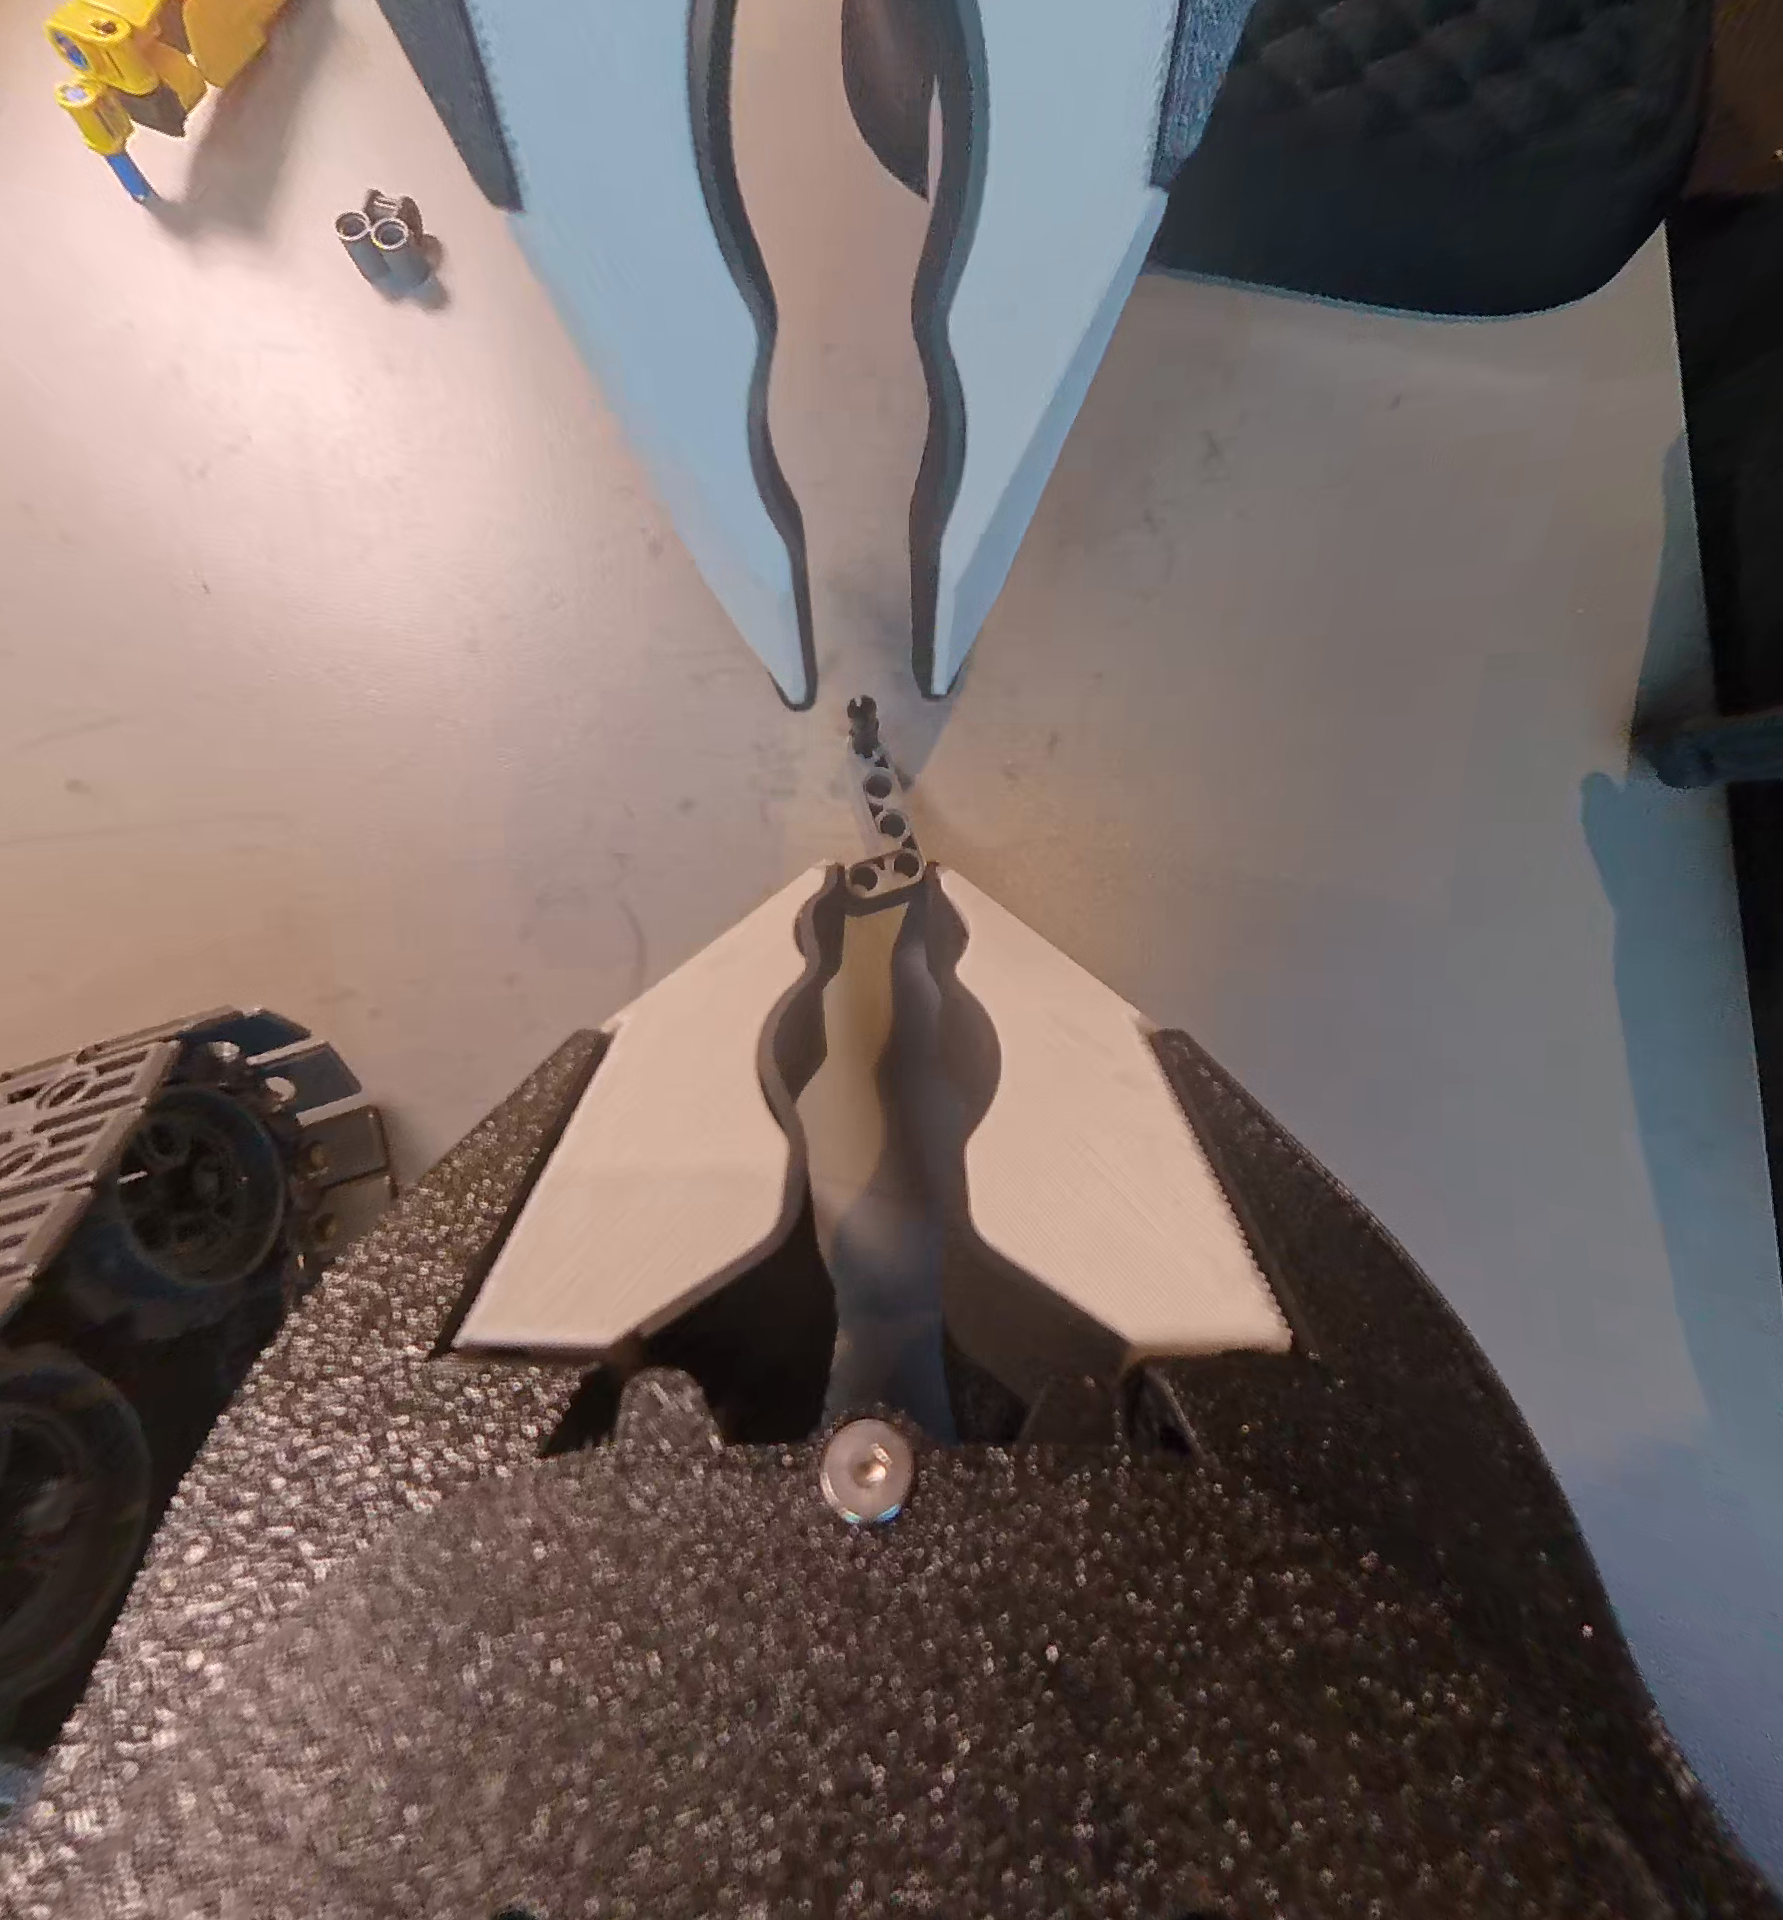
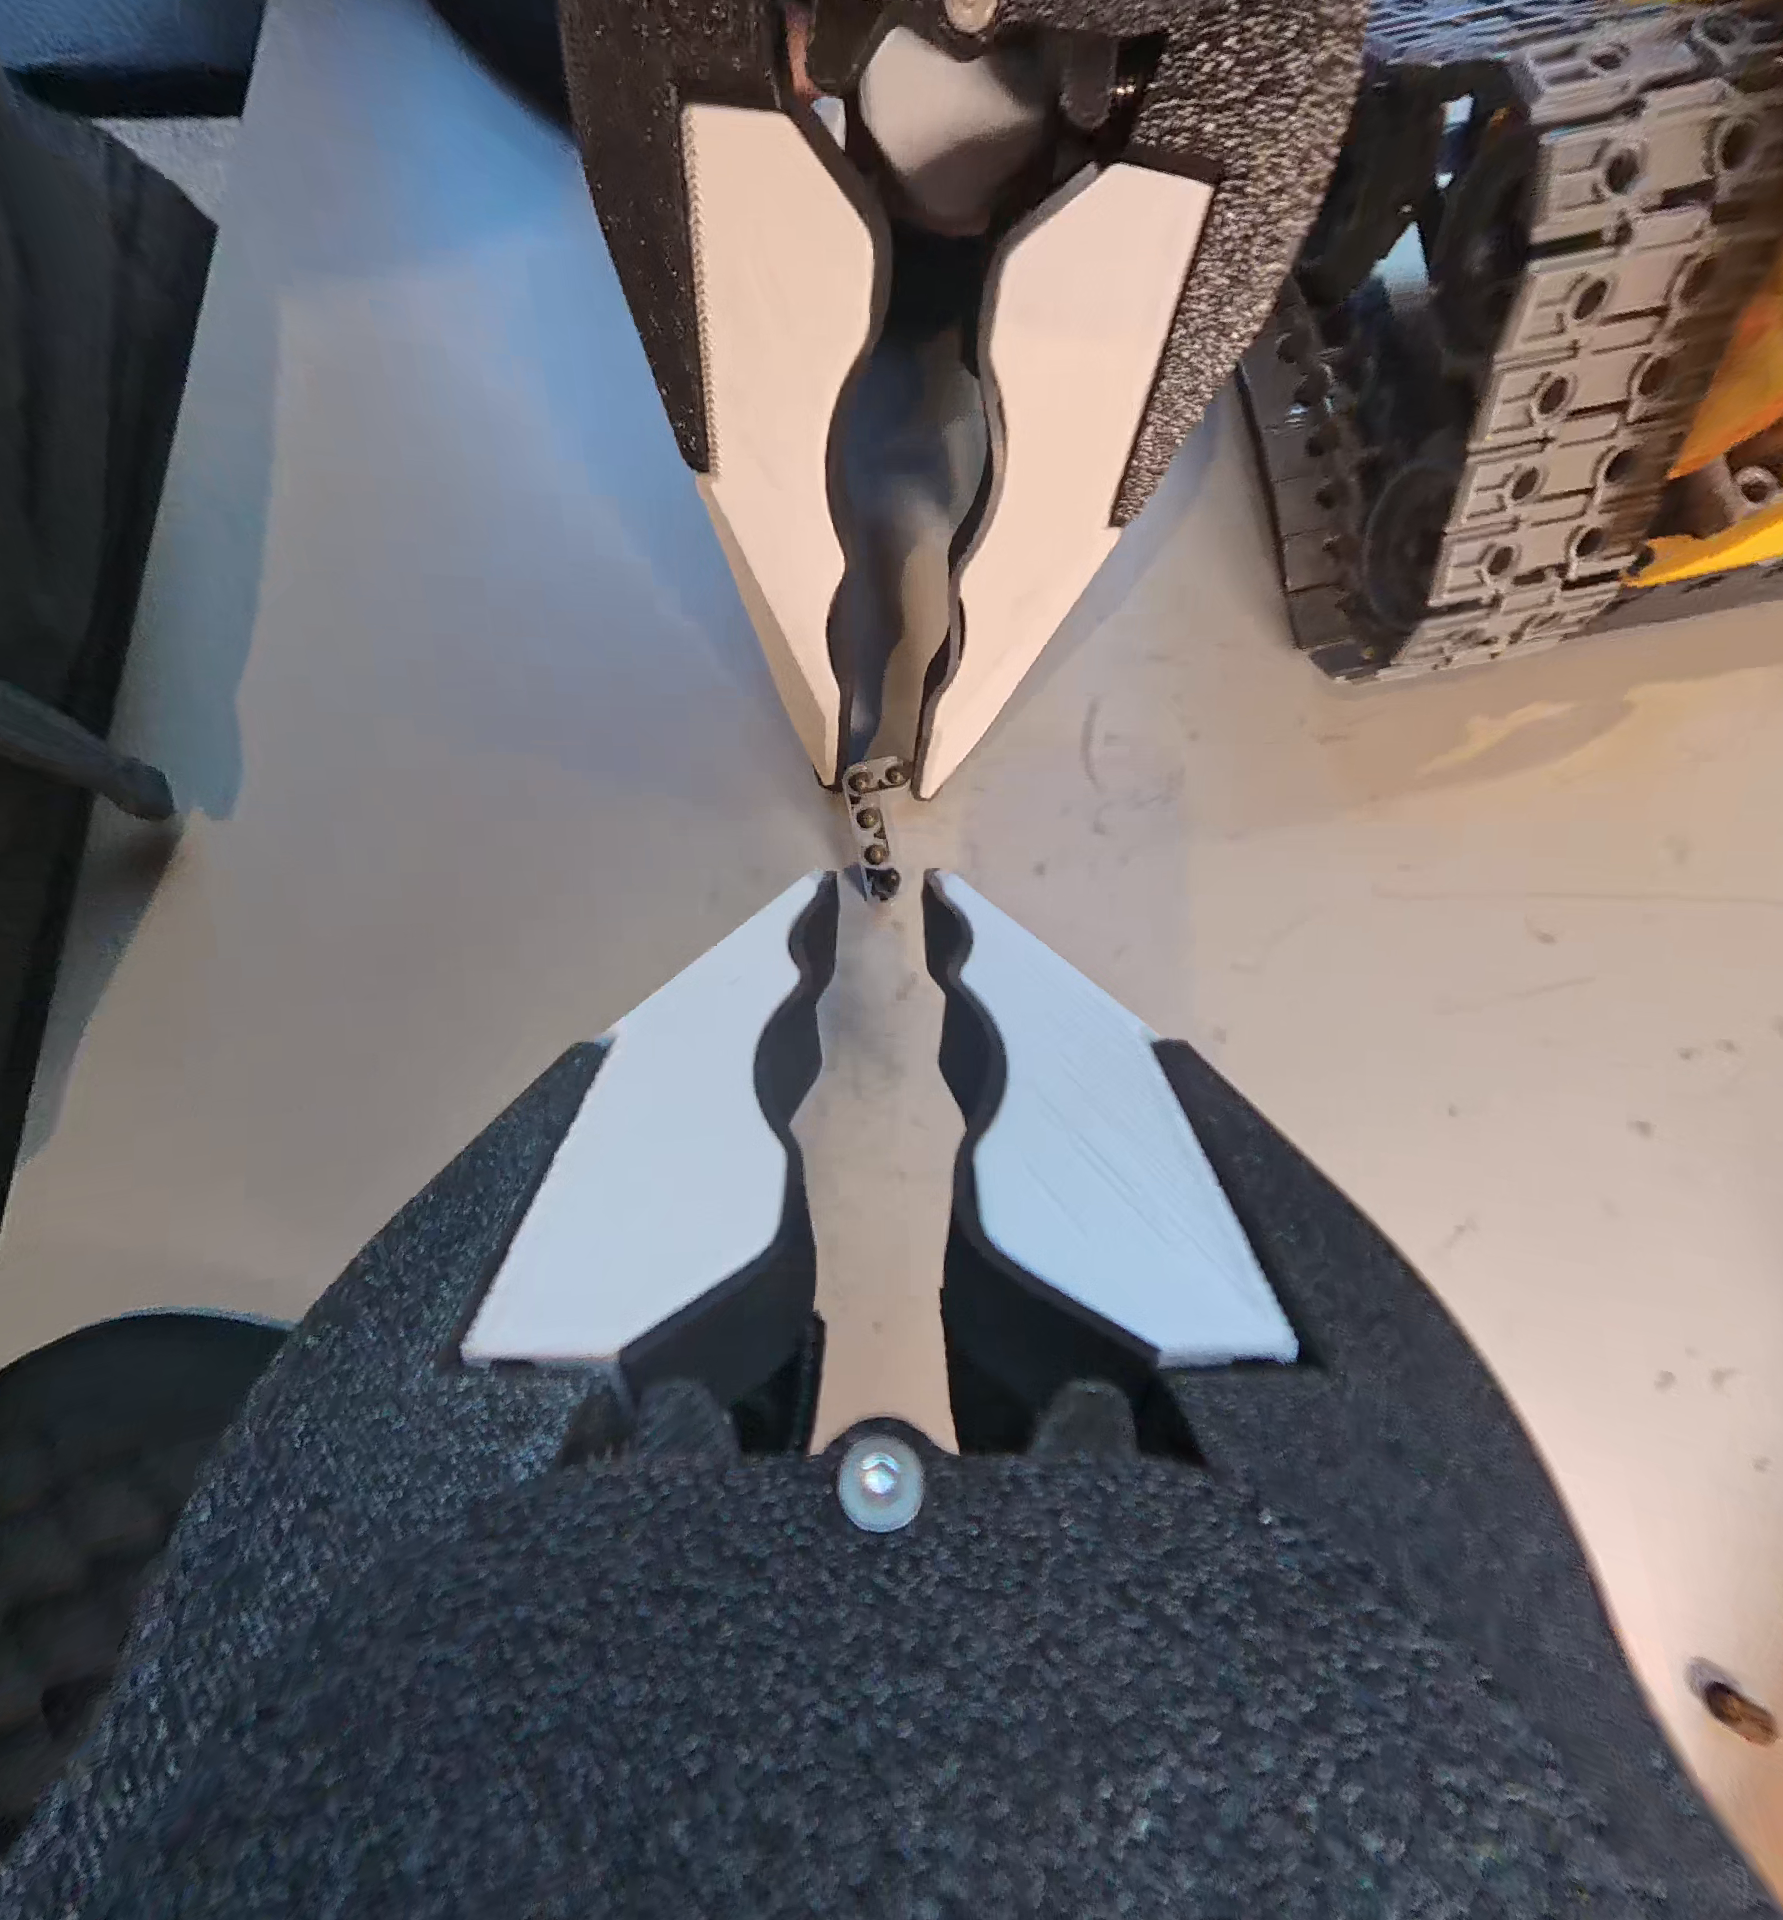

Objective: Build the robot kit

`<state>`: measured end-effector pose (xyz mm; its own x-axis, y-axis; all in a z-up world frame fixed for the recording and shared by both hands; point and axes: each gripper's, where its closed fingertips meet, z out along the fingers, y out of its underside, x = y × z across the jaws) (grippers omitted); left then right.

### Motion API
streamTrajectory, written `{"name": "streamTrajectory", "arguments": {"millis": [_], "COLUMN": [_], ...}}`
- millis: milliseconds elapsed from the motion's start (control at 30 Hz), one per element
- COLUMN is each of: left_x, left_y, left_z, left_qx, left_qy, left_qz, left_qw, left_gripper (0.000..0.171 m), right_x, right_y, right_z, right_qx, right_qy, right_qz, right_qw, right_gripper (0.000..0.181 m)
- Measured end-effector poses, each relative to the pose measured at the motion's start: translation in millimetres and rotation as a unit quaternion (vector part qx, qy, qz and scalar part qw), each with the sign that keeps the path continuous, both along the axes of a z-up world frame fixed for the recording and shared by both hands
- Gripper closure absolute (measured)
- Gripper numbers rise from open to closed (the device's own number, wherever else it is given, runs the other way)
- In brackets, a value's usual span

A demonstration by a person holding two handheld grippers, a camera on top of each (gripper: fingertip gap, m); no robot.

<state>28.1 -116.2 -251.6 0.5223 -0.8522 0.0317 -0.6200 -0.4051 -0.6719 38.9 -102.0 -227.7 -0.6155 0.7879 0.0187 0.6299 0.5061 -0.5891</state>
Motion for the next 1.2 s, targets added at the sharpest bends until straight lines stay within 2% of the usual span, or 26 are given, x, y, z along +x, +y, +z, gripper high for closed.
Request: {"name": "streamTrajectory", "arguments": {"millis": [100, 467, 567, 800, 1067, 1200], "left_x": [-0.1, 0.0, 0.0, 0.0, -0.2, -0.4], "left_y": [-0.1, -0.5, -0.5, -0.6, 0.0, 1.3], "left_z": [0.0, -0.2, -0.2, 0.0, 0.9, 4.5], "left_qx": [0.001, -0.002, 0.000, 0.003, 0.019, 0.041], "left_qy": [0.001, -0.001, 0.000, -0.001, 0.007, 0.009], "left_qz": [0.000, 0.000, 0.000, 0.000, -0.002, -0.001], "left_qw": [1.000, 1.000, 1.000, 1.000, 1.000, 0.999], "left_gripper": [0.158, 0.158, 0.158, 0.158, 0.158, 0.158], "right_x": [-2.2, 1.0, 1.1, 1.0, -1.3, -0.1], "right_y": [0.4, -1.8, -2.1, -2.6, 0.4, 6.3], "right_z": [-5.7, -9.2, -9.7, -9.8, -7.7, -5.2], "right_qx": [0.029, 0.095, 0.090, 0.074, 0.044, 0.029], "right_qy": [-0.019, -0.094, -0.104, -0.090, -0.025, 0.002], "right_qz": [0.014, 0.080, 0.085, 0.069, 0.035, 0.010], "right_qw": [0.999, 0.988, 0.987, 0.991, 0.998, 1.000], "right_gripper": [0.176, 0.178, 0.178, 0.178, 0.176, 0.166]}}
